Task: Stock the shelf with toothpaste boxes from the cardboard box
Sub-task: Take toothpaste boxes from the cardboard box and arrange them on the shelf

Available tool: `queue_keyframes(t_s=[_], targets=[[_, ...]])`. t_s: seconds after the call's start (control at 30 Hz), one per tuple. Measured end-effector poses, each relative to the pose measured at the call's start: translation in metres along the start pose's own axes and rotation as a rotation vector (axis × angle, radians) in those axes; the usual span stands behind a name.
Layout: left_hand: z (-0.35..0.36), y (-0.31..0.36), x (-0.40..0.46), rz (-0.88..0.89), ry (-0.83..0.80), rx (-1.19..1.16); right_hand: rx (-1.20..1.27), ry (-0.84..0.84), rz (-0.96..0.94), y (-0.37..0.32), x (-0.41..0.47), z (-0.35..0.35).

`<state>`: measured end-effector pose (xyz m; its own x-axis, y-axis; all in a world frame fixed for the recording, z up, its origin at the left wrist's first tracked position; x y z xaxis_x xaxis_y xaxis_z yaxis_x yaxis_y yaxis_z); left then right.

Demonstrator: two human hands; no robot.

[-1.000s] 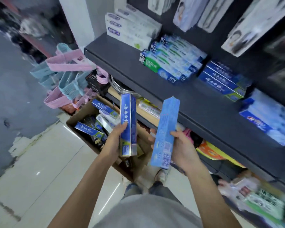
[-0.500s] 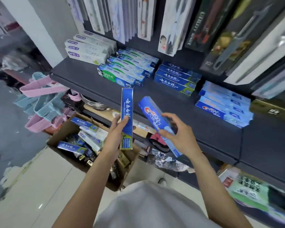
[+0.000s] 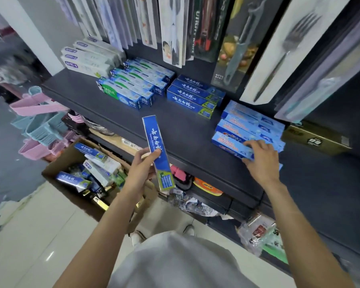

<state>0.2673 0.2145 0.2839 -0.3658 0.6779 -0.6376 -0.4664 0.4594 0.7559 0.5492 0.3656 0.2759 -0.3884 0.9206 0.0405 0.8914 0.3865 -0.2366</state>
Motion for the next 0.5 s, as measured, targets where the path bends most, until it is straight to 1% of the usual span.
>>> queue_keyframes(t_s=[0.1, 0.17, 0.2, 0.23, 0.27, 0.33, 0.37, 0.4, 0.47, 0.5], targets=[[0.018, 0.001, -0.009, 0.034, 0.068, 0.04, -0.094, 0.052, -0.057, 0.015, 0.011, 0.01], [0.024, 0.0, -0.012, 0.088, 0.148, 0.078, -0.168, 0.082, -0.052, 0.016, 0.016, 0.012], [0.026, 0.0, -0.013, 0.13, 0.192, 0.135, -0.158, 0.107, -0.036, 0.011, 0.016, 0.009], [0.028, -0.001, -0.014, 0.181, 0.238, 0.23, -0.098, 0.136, -0.022, 0.002, 0.015, 0.005], [0.028, -0.001, -0.014, 0.238, 0.281, 0.352, 0.022, 0.167, -0.021, -0.01, 0.013, -0.001], [0.032, 0.002, -0.019, 0.336, 0.353, 0.6, 0.355, 0.191, -0.084, -0.044, 0.005, -0.014], [0.034, 0.003, -0.02, 0.373, 0.375, 0.685, 0.499, 0.168, -0.125, -0.064, 0.001, -0.021], [0.036, 0.004, -0.021, 0.403, 0.389, 0.736, 0.619, 0.109, -0.149, -0.082, -0.003, -0.025], [0.04, 0.005, -0.02, 0.44, 0.393, 0.755, 0.809, -0.118, -0.144, -0.11, -0.009, -0.025], [0.041, 0.004, -0.017, 0.434, 0.382, 0.715, 0.864, -0.241, -0.154, -0.12, -0.012, -0.022]])
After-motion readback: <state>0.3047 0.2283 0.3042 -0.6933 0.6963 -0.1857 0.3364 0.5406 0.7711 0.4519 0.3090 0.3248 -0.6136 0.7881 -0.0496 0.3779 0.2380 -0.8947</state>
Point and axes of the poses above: each hand's wrist, its own x-axis towards the middle knuckle, its own z-axis out of the palm, y = z × x, the point moved 2 cm from there along x, towards the middle knuckle, and after that the axes turned 8 degrees about -z, right-handed, at the moved point
